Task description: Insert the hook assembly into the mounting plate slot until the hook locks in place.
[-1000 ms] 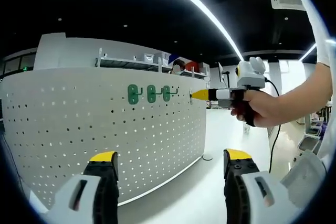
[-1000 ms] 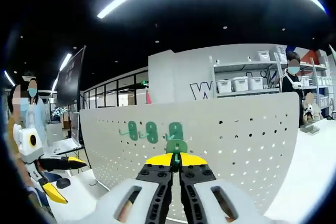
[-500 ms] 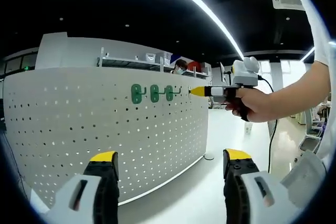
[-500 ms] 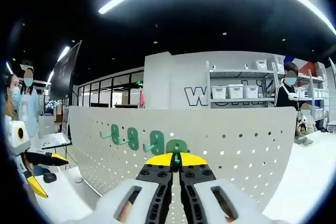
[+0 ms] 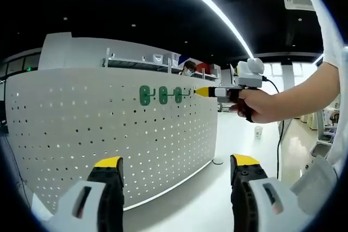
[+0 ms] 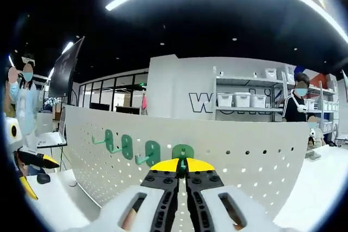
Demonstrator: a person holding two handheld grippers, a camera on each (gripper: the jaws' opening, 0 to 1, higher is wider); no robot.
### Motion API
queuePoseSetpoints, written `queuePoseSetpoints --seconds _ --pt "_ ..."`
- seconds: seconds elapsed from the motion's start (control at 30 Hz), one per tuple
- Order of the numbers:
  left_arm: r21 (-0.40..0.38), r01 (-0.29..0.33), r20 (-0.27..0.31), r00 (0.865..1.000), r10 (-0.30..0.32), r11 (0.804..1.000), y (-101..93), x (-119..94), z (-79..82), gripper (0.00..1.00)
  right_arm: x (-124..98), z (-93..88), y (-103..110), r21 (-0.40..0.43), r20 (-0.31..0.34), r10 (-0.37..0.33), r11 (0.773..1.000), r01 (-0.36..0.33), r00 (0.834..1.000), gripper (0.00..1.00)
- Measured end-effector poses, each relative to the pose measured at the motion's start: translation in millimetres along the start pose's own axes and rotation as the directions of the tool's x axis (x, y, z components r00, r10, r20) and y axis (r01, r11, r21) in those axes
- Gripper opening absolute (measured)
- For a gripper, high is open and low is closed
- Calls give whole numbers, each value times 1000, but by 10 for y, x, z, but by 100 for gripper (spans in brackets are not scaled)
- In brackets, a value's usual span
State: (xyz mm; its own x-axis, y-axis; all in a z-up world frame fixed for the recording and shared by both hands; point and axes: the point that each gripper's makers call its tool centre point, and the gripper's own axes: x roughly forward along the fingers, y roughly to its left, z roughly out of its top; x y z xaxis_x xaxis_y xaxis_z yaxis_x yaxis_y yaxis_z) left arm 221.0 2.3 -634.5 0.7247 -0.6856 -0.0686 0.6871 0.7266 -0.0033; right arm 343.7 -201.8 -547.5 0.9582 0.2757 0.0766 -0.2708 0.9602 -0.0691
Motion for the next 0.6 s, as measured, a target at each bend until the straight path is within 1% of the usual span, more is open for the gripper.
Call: queuePoseSetpoints --seconds 0.47,0.6 --pt "-8 -8 -7 1000 8 1000 32 -15 -22 81 96 -22 -50 -12 -4 -1 1000 1 1000 1" --pt "-14 -10 -18 1000 10 1000 51 -21 -57 80 132 -42 -57 -8 -9 -4 1000 4 1000 1"
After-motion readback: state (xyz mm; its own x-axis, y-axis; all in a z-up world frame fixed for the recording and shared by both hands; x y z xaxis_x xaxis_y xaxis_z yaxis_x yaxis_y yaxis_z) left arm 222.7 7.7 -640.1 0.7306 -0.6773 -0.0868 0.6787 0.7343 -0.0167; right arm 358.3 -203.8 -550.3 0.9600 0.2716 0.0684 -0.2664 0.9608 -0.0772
